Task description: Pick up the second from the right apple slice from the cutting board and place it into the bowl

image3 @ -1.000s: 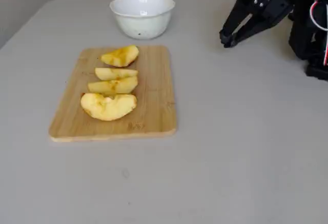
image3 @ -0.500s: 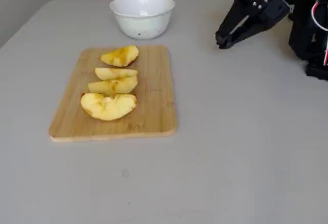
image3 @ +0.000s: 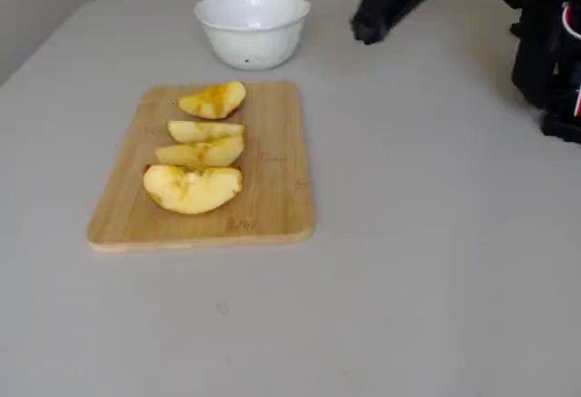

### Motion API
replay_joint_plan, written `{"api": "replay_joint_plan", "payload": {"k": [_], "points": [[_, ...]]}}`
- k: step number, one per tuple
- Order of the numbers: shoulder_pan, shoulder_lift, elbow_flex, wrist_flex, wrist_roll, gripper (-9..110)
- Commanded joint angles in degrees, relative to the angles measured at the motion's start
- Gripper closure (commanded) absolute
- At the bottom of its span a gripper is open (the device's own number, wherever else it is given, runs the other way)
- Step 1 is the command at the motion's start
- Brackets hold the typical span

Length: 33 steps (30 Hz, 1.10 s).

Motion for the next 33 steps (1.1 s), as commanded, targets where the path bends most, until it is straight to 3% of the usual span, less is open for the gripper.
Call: {"api": "replay_joint_plan", "payload": {"k": [1, 4, 24, 33], "points": [[-2.7, -25.5, -32.0, 9.7, -2.4, 79], [-3.9, -35.2, -43.2, 13.6, -3.4, 70], [-0.1, -75.2, -89.8, 23.4, -5.8, 68], [2.0, -83.5, -97.7, 24.6, -7.4, 69]]}}
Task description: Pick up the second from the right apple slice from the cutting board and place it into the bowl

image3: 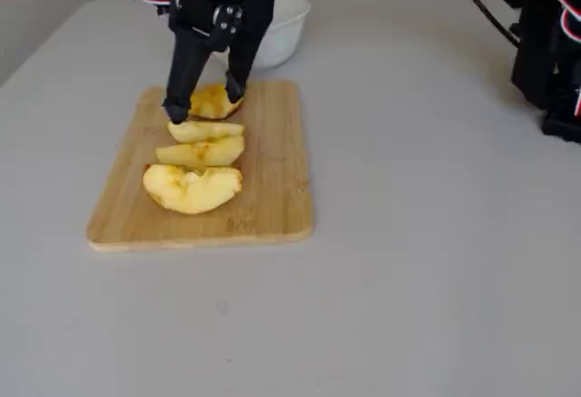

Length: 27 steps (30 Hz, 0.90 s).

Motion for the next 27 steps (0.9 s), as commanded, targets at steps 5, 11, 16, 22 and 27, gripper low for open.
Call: {"api": "replay_joint_plan", "payload": {"k": [5, 11, 16, 22, 27], "points": [[0.0, -2.0, -5.6, 0.4, -0.3, 69], [-2.0, -4.4, -6.3, 0.7, 0.2, 69], [-2.1, -9.4, -13.2, 3.3, 0.0, 75], [-2.6, -24.6, -39.3, 14.4, -0.7, 93], [-3.1, -25.5, -38.9, 14.4, -0.7, 101]]}}
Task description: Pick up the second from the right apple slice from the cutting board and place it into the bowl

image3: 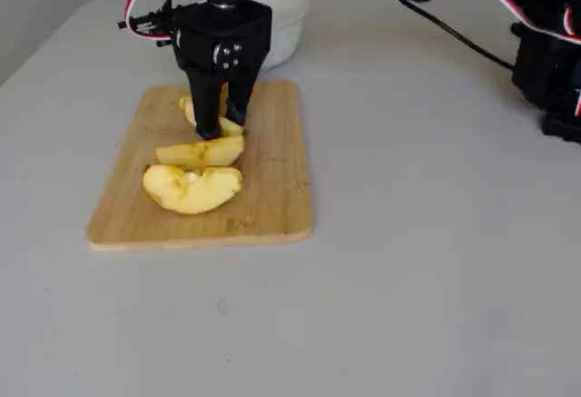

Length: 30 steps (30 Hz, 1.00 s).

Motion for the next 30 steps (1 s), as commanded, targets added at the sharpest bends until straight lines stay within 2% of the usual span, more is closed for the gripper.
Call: {"api": "replay_joint_plan", "payload": {"k": [1, 8, 19, 24, 30], "points": [[-0.9, -0.9, -3.7, 2.1, -0.4, 101], [-1.8, 4.3, -3.5, 2.5, 2.2, 101], [-1.7, 23.1, -3.4, 2.6, 11.3, 101], [7.3, 31.9, -2.3, 2.6, 14.6, 101], [22.2, 33.3, -0.6, 2.6, 11.2, 101]]}}
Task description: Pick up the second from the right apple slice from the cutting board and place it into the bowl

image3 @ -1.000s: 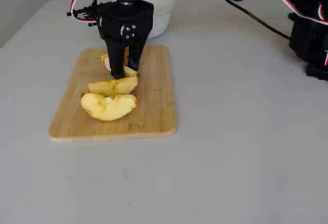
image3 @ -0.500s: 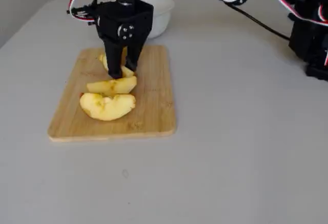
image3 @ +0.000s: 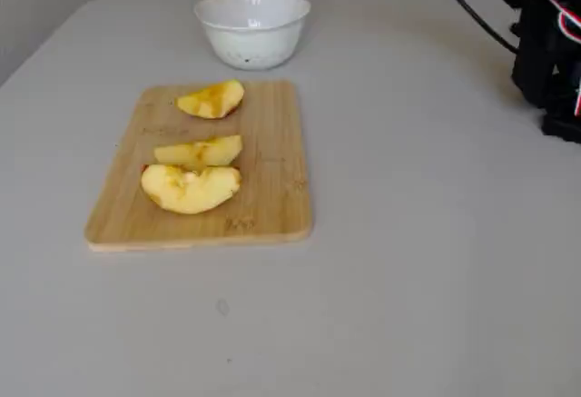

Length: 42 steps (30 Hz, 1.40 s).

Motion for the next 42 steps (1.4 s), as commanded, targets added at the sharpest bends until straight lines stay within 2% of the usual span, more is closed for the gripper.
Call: {"api": "replay_joint_plan", "payload": {"k": [1, 7, 17, 19, 22, 24, 27, 31, 33, 38, 42], "points": [[12.0, 5.4, 0.0, 2.5, -2.5, 101], [19.8, 1.1, 0.1, 2.5, -5.3, 101], [21.4, -0.3, 0.1, 2.5, -5.8, 99], [21.4, -0.3, 0.1, 2.5, -5.8, 92], [21.4, -0.3, 0.1, 2.5, -5.8, 68], [21.4, -0.2, 0.1, 2.5, -6.0, 62], [21.4, -0.2, 0.1, 2.5, -6.2, 59], [21.4, 0.0, 0.1, 2.5, -6.2, 60], [21.0, 0.9, 0.1, 2.5, -5.9, 68], [17.9, 9.4, 3.9, 2.6, -4.2, 99], [13.3, 20.8, 9.1, 2.6, -1.8, 101]]}}
